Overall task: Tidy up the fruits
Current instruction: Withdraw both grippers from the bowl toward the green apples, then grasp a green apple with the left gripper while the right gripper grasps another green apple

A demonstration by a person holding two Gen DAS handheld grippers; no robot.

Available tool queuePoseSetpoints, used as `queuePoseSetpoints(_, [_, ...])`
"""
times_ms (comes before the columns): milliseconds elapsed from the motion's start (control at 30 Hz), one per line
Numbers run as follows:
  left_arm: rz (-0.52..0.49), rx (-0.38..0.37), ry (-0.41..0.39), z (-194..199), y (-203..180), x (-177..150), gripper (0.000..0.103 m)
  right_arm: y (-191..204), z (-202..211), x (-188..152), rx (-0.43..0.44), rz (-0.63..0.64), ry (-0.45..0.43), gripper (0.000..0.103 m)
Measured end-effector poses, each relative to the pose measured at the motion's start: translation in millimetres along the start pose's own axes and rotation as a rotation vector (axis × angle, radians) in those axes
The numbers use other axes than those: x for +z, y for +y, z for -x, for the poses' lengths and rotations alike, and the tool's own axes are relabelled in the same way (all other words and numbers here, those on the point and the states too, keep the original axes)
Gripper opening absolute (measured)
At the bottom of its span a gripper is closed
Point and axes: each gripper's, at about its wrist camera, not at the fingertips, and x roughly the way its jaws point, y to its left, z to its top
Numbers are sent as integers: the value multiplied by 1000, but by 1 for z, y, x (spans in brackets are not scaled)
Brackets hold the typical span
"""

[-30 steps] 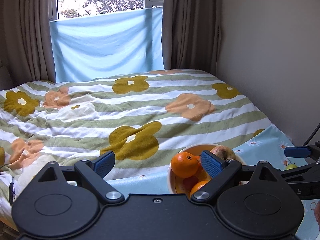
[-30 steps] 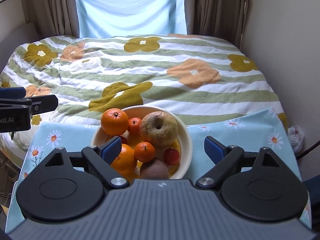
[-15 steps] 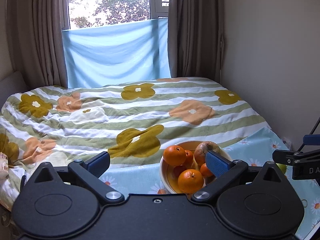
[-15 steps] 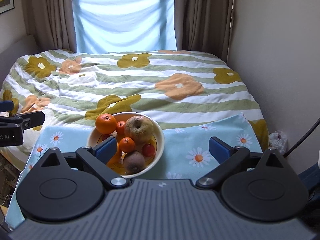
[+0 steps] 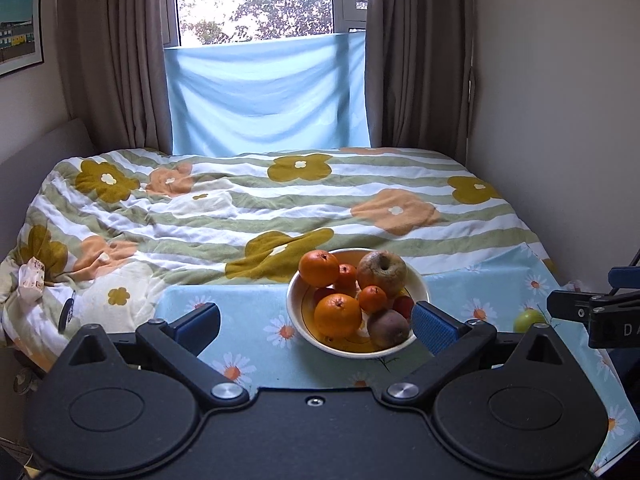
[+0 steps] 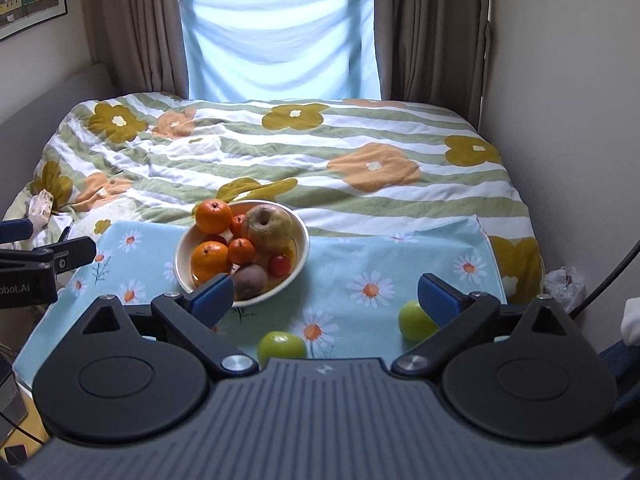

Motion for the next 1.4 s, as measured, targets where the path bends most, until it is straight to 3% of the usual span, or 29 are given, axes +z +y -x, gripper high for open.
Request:
queuePoseSetpoints(433, [9, -12, 89, -34, -89, -53, 103, -73, -40, -32, 0, 101, 49, 103])
queuePoseSetpoints(533, [31, -56, 128, -51, -99, -63, 103, -85, -55, -37, 9, 100, 70, 103])
queuePoseSetpoints(767, [49, -69, 193, -86, -113, -76, 100, -104, -85, -45, 29, 78, 105, 103])
queuePoseSetpoints(1133, [12, -74, 251, -133, -127, -84, 76, -109, -132, -57, 49, 85, 152, 103])
queuePoseSetpoints(1233, [22, -116, 241, -135, -130, -84, 60, -109, -142, -58, 58, 90, 156, 103])
queuePoseSetpoints(1400, [-2, -100, 237, -135, -136, -83, 59, -108, -156, -58, 67, 87, 171, 94])
